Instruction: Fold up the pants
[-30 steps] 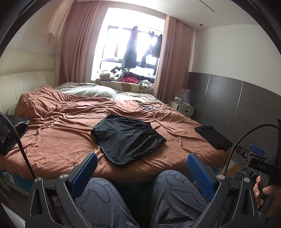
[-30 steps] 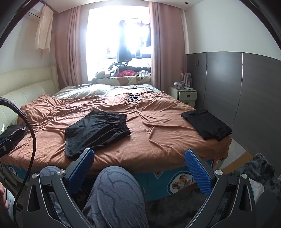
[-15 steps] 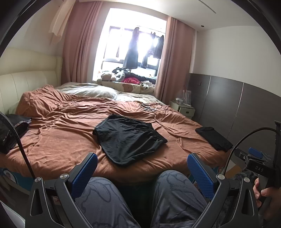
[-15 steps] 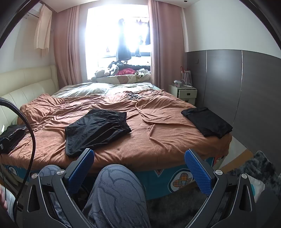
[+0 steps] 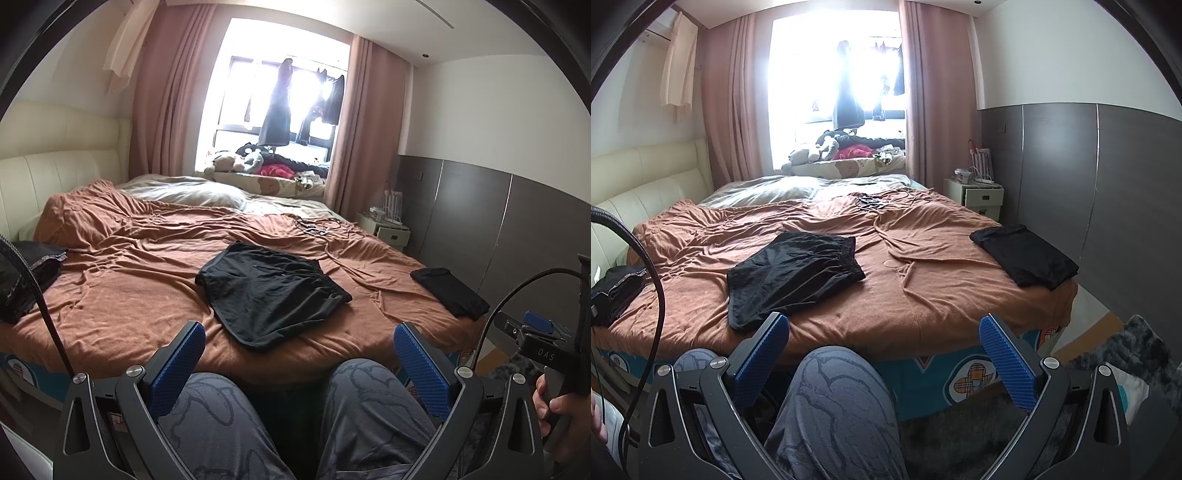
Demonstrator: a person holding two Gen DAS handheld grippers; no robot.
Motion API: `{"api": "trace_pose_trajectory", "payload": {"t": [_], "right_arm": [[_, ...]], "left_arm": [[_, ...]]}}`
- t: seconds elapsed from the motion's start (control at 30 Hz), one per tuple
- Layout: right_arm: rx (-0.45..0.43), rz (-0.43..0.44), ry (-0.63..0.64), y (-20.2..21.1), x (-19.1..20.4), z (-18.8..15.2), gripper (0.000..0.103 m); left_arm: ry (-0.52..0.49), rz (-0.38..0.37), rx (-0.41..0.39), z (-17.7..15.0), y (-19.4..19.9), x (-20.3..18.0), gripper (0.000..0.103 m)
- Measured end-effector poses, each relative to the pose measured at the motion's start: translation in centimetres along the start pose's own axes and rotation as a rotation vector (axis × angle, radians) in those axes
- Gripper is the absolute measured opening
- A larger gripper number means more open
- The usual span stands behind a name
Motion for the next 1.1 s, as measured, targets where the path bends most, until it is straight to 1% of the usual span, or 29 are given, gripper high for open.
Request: {"api": "trace_pose_trajectory", "payload": {"t": [0.4,0.67,0.93,1.1], "right_arm": [[0.002,0.001,0.005,0.0,-0.1,0.2,0.103],[0.012,0.016,0.019,-0.9,0.0,0.7,0.103],[0.034,0.014,0.015,-2.9,0.0,1.4,0.103],[0.074,0.026,0.01,-4.8,0.0,1.5,0.103]], "left_arm": [[0.017,0.002,0.002,0.0,0.2,0.5,0.103],[0.024,0.024,0.011,0.2,-0.5,1.6,0.103],[0.06,0.036,0.056,0.2,-3.0,3.4,0.103],[0.063,0.044,0.091,0.2,-4.9,3.8,0.103]]}}
Point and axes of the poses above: each gripper's, at about its wrist camera, not at the fingertips, and y roughly against the way its jaws point, x to its left, z to its top, the point moved 4 cm from there along -y, roughly the way its jaws point, and after that the axes turned 8 degrees about -z, right-handed, at the moved point
